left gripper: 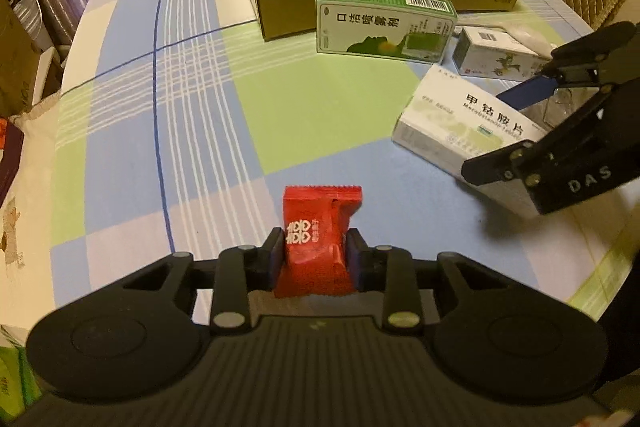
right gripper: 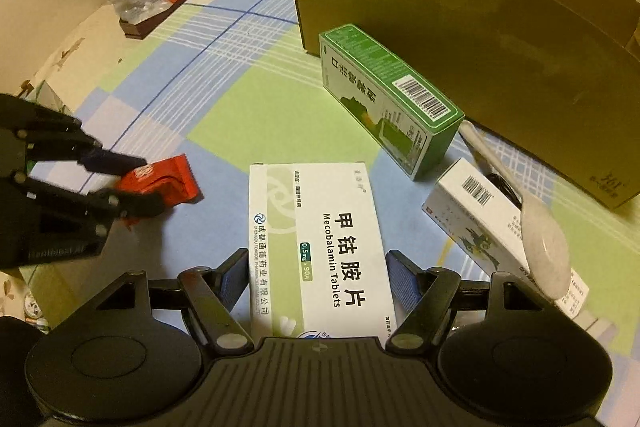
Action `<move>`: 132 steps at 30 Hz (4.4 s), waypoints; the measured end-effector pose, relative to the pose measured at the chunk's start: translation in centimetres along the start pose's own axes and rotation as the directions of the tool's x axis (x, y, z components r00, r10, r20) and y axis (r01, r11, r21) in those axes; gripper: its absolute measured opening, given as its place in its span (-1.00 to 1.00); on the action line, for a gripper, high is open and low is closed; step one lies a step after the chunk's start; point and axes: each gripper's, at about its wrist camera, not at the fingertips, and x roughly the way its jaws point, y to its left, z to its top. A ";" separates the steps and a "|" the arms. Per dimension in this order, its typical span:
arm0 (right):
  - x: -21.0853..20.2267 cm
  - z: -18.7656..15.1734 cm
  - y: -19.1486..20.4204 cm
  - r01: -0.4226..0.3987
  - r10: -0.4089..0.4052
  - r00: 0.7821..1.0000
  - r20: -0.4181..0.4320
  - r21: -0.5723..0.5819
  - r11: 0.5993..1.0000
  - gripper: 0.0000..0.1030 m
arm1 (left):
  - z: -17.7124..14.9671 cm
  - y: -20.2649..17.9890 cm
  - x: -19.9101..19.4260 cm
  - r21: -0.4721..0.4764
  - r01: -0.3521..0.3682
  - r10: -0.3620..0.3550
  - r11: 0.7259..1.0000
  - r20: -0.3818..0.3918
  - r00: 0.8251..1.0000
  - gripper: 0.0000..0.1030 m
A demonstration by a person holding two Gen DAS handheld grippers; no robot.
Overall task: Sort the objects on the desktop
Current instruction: 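Grasp the red candy packet with the left gripper while the right grasps the white medicine box, then carry the red packet and white medicine box toward the cardboard box with both grippers, then drop the red packet and white medicine box into the box, opening both grippers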
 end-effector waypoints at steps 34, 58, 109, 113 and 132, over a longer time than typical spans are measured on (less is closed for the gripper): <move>-1.6 -0.7 -1.4 -0.007 0.002 0.999 0.050 0.095 0.995 0.32 | 0.6 -0.1 -2.4 -0.072 -0.046 0.046 0.996 0.004 0.999 -0.56; -14.2 -3.4 -4.7 0.046 -0.093 0.967 0.236 0.197 0.979 0.32 | 4.9 -7.8 -9.7 -0.030 -0.045 0.048 0.999 0.114 0.992 -0.56; -14.8 10.2 -17.8 0.103 -0.182 0.936 0.301 0.258 0.961 0.32 | 26.4 -4.4 -3.8 -0.062 -0.032 0.043 0.998 0.194 0.980 -0.56; -13.6 11.0 -18.3 0.100 -0.179 0.938 0.297 0.263 0.959 0.32 | 26.9 -3.9 -2.5 -0.075 -0.020 0.035 0.997 0.196 0.980 -0.56; -11.3 12.1 -19.2 0.103 -0.186 0.940 0.286 0.281 0.954 0.32 | 25.6 -1.9 -1.4 -0.136 -0.016 0.045 0.991 0.212 0.976 -0.23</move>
